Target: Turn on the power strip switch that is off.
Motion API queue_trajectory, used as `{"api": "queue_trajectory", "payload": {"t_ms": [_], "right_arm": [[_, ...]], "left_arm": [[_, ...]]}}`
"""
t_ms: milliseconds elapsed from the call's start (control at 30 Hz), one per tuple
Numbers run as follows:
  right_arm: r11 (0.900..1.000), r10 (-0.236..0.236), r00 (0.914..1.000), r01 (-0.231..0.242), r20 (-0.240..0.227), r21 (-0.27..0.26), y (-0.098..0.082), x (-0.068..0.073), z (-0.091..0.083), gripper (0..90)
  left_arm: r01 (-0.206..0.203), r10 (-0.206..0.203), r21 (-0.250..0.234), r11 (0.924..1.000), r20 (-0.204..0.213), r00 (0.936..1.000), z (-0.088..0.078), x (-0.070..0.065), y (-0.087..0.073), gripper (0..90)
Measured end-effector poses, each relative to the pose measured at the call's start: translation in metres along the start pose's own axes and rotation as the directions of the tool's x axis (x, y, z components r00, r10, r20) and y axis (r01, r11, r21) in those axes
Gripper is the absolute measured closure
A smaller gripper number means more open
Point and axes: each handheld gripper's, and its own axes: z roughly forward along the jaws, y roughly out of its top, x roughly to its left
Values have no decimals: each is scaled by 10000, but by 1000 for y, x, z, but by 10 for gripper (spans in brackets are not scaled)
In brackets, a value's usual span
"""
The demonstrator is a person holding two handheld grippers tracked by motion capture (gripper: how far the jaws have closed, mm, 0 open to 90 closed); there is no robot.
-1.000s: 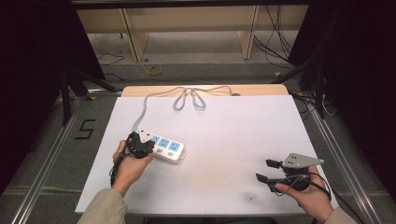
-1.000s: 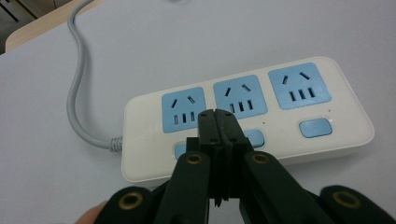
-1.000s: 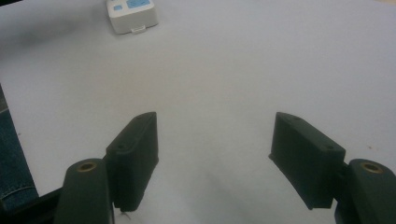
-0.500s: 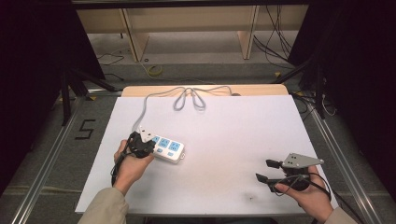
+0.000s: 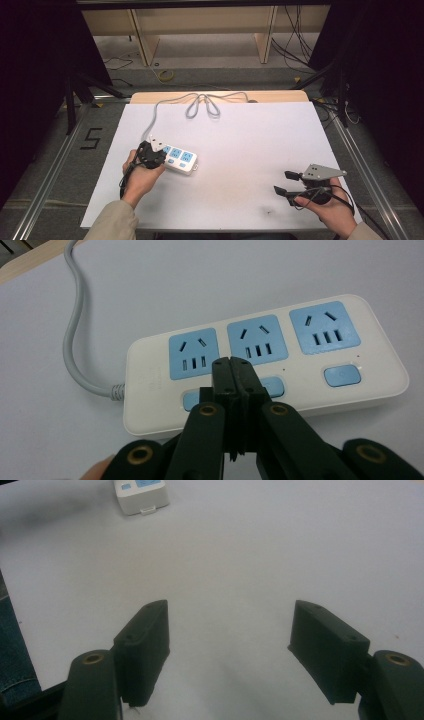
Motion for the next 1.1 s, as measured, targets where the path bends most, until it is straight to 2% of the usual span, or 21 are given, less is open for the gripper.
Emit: {"api": "queue_trajectory", "payload": {"t_ms": [1100], "right_arm": [[10000,-4,10000,4,-1,10,0,0,0,324]], "left_arm": [[75,-79,288,9996,129,9999,8,-1,0,897]]}}
